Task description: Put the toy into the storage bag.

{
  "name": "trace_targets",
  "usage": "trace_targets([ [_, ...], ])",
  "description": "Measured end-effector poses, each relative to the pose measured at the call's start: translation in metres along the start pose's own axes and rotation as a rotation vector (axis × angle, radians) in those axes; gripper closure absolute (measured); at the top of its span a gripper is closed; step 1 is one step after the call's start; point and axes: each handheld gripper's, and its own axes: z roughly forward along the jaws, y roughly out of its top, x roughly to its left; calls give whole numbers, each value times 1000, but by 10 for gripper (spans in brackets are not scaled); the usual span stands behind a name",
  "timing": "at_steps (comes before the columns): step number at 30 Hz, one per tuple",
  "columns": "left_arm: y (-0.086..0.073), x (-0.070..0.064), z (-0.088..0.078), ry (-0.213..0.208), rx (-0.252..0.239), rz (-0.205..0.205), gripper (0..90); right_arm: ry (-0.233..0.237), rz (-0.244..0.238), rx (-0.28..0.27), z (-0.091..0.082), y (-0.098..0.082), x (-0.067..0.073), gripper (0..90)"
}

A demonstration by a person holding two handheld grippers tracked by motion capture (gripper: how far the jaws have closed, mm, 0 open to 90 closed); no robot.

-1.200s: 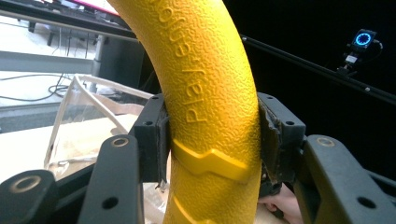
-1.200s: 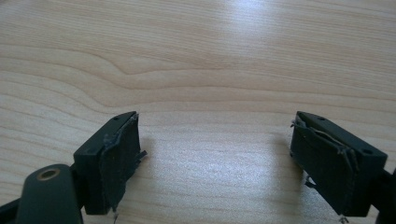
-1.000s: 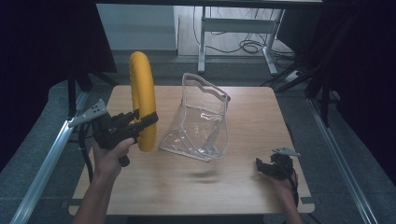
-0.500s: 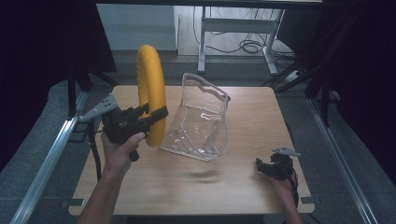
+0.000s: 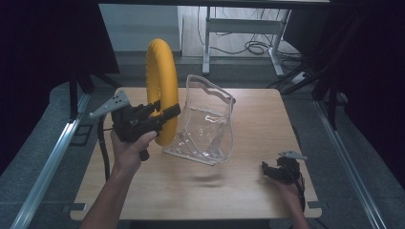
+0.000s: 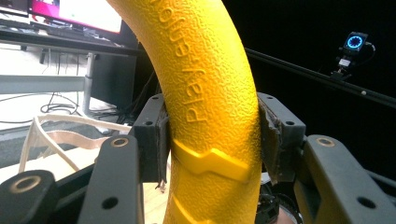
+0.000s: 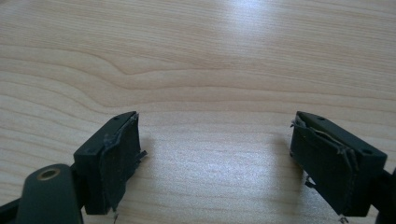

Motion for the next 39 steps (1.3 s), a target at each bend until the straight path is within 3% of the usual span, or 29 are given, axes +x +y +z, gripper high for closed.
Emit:
trace_targets([
  [24,14,-20,25,-46,-11,20,505,0,2,-2,0,0,0,165],
  [32,22,-34,35,-60,-20,53,504,-1,5,-3,0,0,0,165],
  [39,25,-49,51,-106,-6,59,504,-2,3,-4,0,0,0,165],
])
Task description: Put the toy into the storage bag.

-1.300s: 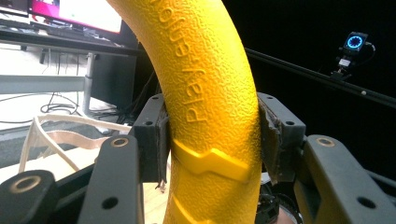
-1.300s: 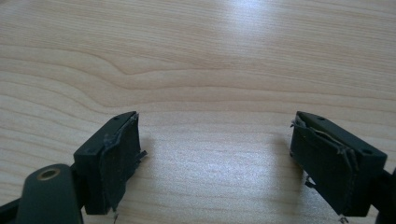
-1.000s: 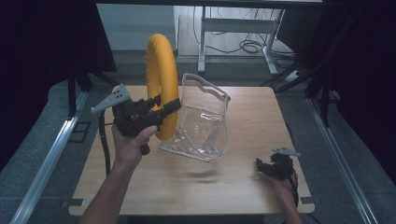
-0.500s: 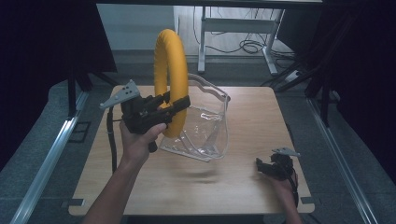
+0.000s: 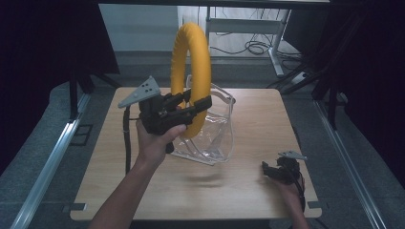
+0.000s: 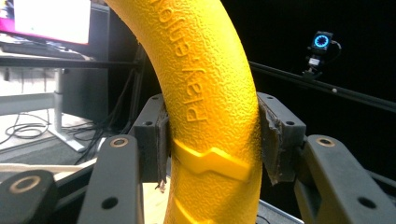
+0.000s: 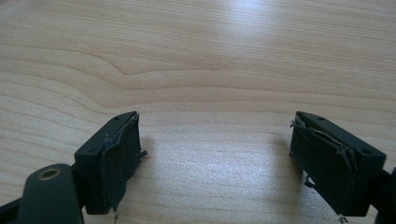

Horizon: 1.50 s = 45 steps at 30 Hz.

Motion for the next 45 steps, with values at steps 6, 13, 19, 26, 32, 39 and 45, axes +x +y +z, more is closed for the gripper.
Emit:
trace_targets([
  [6,0,-11,11,-31,3,17,504,0,-2,1,0,0,0,165],
  [13,-7,-14,27,-52,14,16,504,1,-4,2,0,0,0,165],
  [19,-15,-13,42,-66,37,14,503,2,-1,3,0,0,0,166],
  [26,-28,-8,57,-73,67,-7,503,3,-3,3,0,0,0,166],
  [32,-37,3,63,-75,84,-35,503,1,-1,1,0,0,0,166],
  [39,-47,17,67,-47,100,-53,503,1,0,1,0,0,0,166],
  [45,-58,28,69,-18,107,-84,503,1,4,4,0,0,0,166],
])
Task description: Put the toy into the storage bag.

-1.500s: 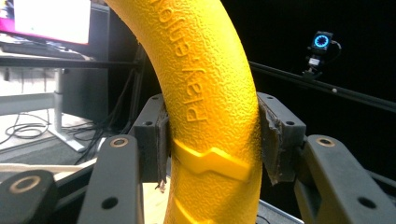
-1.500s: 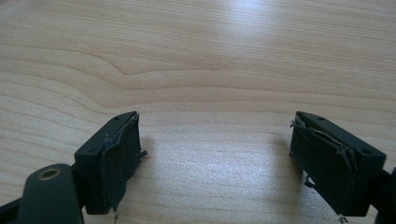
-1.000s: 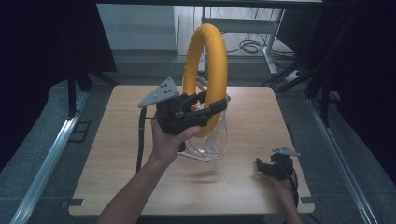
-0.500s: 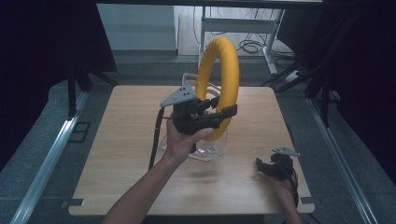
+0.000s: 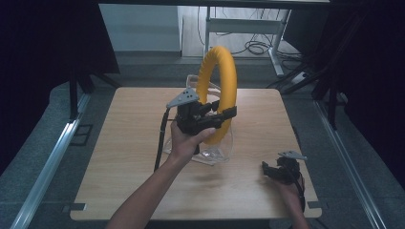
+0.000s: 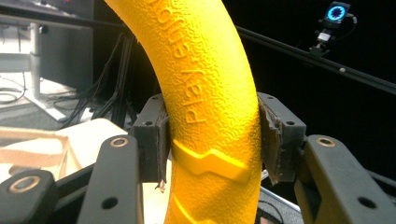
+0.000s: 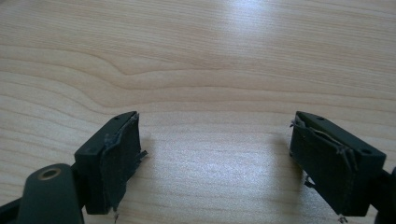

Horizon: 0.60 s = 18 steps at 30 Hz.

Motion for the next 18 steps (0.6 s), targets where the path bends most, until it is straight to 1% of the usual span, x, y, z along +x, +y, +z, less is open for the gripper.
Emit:
trace_targets([
  [2,-4,5,1,2,0,-23,503,0,0,0,0,0,0,166],
  [5,-10,12,3,16,3,-41,503,0,-5,-1,0,0,0,166],
  [8,-17,18,5,31,10,-51,503,0,-5,-1,0,0,0,166],
  [13,-27,25,6,42,12,-81,503,0,-5,-1,0,0,0,166],
  [18,-34,33,8,66,21,-92,503,0,-6,-1,0,0,0,166],
])
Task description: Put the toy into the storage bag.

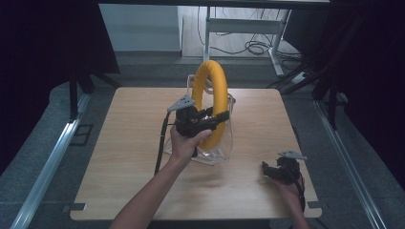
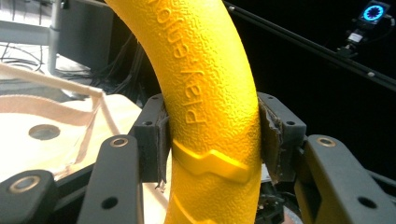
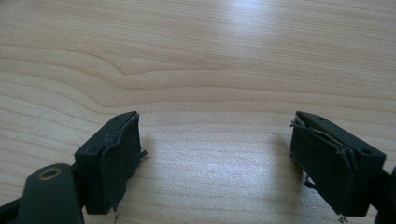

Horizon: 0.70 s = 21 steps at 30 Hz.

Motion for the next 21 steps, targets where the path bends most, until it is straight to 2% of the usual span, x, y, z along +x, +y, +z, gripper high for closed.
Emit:
trace_targets([
  [4,-4,5,1,12,7,-17,503,0,-1,0,0,0,0,166],
  [16,-21,11,7,39,41,-1,503,0,1,0,0,0,0,166],
  [21,-32,18,8,49,57,-29,502,0,3,2,0,0,0,166],
])
